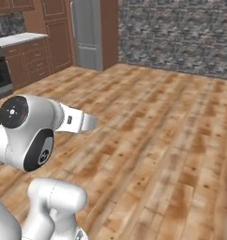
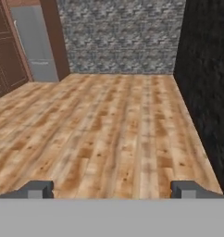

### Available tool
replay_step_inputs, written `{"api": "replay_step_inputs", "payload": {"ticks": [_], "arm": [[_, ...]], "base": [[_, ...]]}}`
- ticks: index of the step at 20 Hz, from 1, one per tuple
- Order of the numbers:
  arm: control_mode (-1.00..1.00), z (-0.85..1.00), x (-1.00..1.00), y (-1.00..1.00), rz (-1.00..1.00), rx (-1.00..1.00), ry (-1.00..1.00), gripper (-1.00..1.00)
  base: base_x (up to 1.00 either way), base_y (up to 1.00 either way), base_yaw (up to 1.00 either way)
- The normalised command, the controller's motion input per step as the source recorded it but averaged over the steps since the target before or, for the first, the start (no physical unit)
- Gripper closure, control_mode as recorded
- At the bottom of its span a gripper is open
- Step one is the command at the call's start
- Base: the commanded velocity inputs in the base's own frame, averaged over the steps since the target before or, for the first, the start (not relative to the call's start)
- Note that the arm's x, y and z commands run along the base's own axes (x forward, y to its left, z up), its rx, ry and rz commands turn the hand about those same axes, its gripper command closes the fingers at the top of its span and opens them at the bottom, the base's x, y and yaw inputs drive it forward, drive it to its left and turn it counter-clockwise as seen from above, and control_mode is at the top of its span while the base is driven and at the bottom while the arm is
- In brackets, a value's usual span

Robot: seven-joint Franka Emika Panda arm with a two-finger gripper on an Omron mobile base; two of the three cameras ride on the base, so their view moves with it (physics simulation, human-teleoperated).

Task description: Take the smaller bowl and place it next to the appetizer plate on the dining counter , and place the larger bowl next to the plate with cooked food.

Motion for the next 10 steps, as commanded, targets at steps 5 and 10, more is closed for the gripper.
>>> {"api": "replay_step_inputs", "payload": {"ticks": [5,10], "arm": [[1.00,0.00,0.00,0.00,0.00,0.00,0.00,-1.00],[1.00,0.00,0.00,0.00,0.00,0.00,0.00,-1.00]], "base": [[1.00,0.00,0.41],[1.00,0.00,0.45]]}}
